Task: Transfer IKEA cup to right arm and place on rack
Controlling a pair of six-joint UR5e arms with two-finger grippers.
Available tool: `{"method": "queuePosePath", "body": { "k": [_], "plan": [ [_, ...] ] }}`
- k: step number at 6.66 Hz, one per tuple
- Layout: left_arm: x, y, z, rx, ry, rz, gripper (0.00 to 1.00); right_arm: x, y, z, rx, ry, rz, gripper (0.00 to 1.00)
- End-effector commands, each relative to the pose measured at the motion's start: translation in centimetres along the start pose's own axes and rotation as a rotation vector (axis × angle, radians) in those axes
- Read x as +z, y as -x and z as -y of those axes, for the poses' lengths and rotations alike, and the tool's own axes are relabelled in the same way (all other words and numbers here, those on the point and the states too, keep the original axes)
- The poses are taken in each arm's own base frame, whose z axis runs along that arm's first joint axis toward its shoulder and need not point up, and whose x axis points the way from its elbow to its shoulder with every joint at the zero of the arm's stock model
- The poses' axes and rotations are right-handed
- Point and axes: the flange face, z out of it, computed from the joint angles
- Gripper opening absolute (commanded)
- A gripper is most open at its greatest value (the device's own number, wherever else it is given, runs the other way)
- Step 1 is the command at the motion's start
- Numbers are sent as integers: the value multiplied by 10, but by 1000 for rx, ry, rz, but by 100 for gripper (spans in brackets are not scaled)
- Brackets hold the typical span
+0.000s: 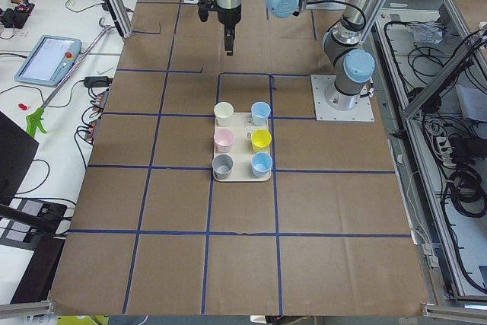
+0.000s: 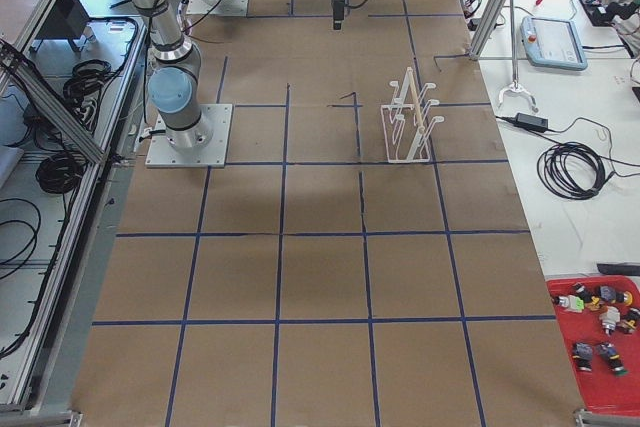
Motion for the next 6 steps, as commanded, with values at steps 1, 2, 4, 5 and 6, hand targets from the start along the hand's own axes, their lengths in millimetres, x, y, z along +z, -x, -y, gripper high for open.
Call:
{"method": "queuePosePath", "body": {
  "k": [1, 2, 4, 5, 6],
  "plan": [
    [20, 60, 0, -12, 9, -13, 100, -1, 5, 9, -14, -49, 41, 100],
    [31, 64, 10, -18, 7, -13, 99, 2, 4, 10, -9, -51, 44, 100],
    [64, 64, 20, -35, -38, -32, 99, 10, 11, 24, -9, -162, 103, 100],
    [85, 61, 17, -46, -50, -26, 99, 18, 15, 23, -8, -177, 149, 99],
    [110, 61, 18, -46, -67, -15, 99, 28, 20, 28, -20, -287, 201, 99]
  ]
}}
